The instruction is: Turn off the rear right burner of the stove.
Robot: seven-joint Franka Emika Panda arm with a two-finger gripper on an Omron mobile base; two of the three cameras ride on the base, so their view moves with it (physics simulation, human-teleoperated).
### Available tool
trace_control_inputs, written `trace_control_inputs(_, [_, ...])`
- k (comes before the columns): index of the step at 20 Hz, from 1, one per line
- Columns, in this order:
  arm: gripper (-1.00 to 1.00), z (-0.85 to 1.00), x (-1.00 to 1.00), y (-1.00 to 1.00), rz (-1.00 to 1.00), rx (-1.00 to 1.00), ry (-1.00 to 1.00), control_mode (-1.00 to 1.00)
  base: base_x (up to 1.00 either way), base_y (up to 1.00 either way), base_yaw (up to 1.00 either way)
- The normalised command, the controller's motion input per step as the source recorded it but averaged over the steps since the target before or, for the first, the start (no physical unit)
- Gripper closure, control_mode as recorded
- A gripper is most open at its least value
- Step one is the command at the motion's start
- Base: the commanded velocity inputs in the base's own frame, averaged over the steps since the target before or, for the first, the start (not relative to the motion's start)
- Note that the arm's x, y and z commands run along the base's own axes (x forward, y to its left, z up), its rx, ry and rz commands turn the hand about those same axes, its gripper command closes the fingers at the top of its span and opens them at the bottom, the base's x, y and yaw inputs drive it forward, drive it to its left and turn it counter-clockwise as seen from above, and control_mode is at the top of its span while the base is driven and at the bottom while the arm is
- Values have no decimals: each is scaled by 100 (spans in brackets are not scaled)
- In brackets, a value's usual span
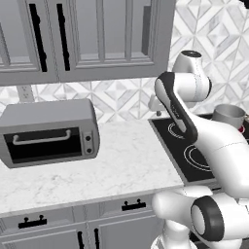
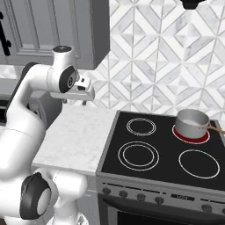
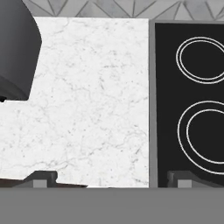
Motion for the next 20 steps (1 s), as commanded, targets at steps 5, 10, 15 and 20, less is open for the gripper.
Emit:
trace_control_inputs(5, [-100,0,0,0,0,0,0,100,9,33,-1])
trace_control_inputs(10, [-100,0,0,0,0,0,0,100,9,15,0])
trace_control_inputs(15, [-100,0,0,0,0,0,0,100,28,0,0])
trace_control_inputs(20, [-100,0,0,0,0,0,0,100,20,-1,0])
